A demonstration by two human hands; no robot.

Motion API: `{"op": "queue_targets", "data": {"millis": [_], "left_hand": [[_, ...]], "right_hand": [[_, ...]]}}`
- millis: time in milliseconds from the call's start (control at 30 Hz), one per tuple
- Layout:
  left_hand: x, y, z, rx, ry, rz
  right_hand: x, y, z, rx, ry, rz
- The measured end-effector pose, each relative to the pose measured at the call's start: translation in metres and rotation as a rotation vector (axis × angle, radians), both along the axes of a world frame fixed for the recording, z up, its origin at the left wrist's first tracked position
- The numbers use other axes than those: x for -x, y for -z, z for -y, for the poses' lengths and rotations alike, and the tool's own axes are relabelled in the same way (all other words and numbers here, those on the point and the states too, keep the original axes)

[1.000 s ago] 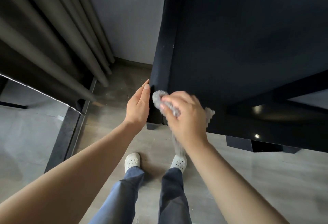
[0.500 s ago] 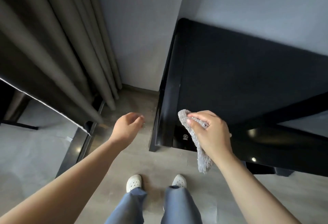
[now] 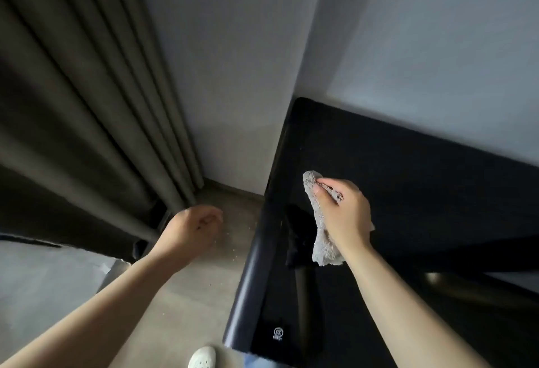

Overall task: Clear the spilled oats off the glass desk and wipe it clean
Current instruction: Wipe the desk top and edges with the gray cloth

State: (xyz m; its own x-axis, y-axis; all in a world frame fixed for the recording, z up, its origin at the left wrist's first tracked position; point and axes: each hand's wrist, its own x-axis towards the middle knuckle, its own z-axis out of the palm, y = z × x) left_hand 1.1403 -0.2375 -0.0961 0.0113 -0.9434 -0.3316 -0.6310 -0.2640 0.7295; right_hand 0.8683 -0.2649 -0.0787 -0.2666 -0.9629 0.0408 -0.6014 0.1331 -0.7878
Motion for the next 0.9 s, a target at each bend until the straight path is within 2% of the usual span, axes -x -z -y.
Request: {"op": "queue_targets", "data": {"millis": [267, 500, 633, 800, 900], "left_hand": [[0.052, 0.032, 0.094, 0.019, -0.083, -0.051], [0.060, 0.062, 0.148, 0.044, -0.124, -0.043], [0.055, 0.077, 0.155, 0.024, -0.153, -0.033], [0.057, 0.095, 0.163, 0.033, -0.195, -0.049], [0.062, 0.102, 0.165, 0.023, -0.162, -0.031]], "right_hand": [[0.029, 0.035, 0.172, 0.101, -0.076, -0.158], [0.026, 0.074, 0.284, 0.135, -0.065, -0.298], [0.028, 0.101, 0.309, 0.017, -0.076, -0.324], [0.029, 0.113, 0.311, 0.088, -0.112, -0.334], [0.022, 0.112, 0.286, 0.142, -0.215, -0.344]]}}
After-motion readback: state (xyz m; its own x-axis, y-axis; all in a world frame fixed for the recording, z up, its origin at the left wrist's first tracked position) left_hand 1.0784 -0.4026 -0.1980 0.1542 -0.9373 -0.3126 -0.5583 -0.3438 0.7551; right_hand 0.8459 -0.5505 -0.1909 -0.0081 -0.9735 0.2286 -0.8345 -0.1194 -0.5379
